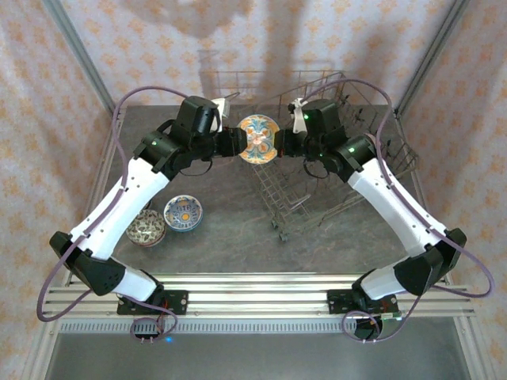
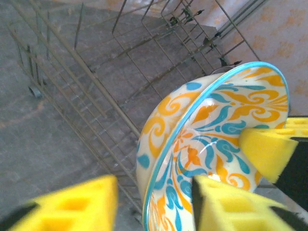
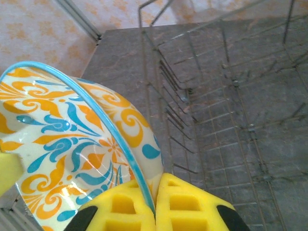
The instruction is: Load the bowls into the dish rack
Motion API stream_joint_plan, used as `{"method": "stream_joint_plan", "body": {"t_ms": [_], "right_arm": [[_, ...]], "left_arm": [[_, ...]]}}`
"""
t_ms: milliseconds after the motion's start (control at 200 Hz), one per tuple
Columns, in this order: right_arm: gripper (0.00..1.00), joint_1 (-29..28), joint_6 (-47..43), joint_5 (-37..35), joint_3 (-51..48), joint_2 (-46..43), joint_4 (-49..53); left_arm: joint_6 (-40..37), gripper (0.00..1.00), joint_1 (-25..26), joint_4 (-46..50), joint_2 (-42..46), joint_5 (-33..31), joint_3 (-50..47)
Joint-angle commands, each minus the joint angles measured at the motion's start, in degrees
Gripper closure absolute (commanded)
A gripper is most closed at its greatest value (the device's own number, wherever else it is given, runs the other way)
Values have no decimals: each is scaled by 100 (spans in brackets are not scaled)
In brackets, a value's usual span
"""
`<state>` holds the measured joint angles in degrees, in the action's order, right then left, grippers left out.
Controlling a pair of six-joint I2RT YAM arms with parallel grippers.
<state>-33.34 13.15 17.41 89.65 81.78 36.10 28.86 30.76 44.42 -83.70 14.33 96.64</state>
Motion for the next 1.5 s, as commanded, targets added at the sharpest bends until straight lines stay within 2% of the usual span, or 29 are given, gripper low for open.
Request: {"method": "stream_joint_plan", "body": {"t_ms": [0,60,190,285,375,601,691,851,986,1101,1497], "right_arm": [[100,-12,262,-435,-16,-392,-357],[100,3,284,-640,-11,-414,-346],[100,134,217,-1352,150,-445,-139],[100,495,173,-1933,292,-490,96],[100,915,-15,-2512,299,-548,236],[100,1070,-1903,-4790,169,-267,249],[100,1208,-2367,-5327,-18,-100,24],[100,1389,-3150,-5832,-708,53,-933],[100,1587,-3302,-6064,-901,335,-986],[100,1638,-3700,-6398,-1232,411,-1449],[100,1815,-5083,-6842,-1762,810,-2811]], "left_arm": [[131,43,35,-259,231,67,29],[141,37,39,-225,229,32,127],[3,30,20,-22,300,-138,326],[-8,27,-153,48,487,-151,205],[104,27,-517,41,802,19,-221],[6,26,-1288,161,1481,368,-1479],[35,25,-1538,164,1532,626,-1898],[-42,25,-1696,136,1489,737,-2251],[-92,25,-1807,74,1438,812,-2435],[-71,25,-1934,-21,1371,940,-2553],[-167,25,-2048,-95,1239,1055,-2680]]}}
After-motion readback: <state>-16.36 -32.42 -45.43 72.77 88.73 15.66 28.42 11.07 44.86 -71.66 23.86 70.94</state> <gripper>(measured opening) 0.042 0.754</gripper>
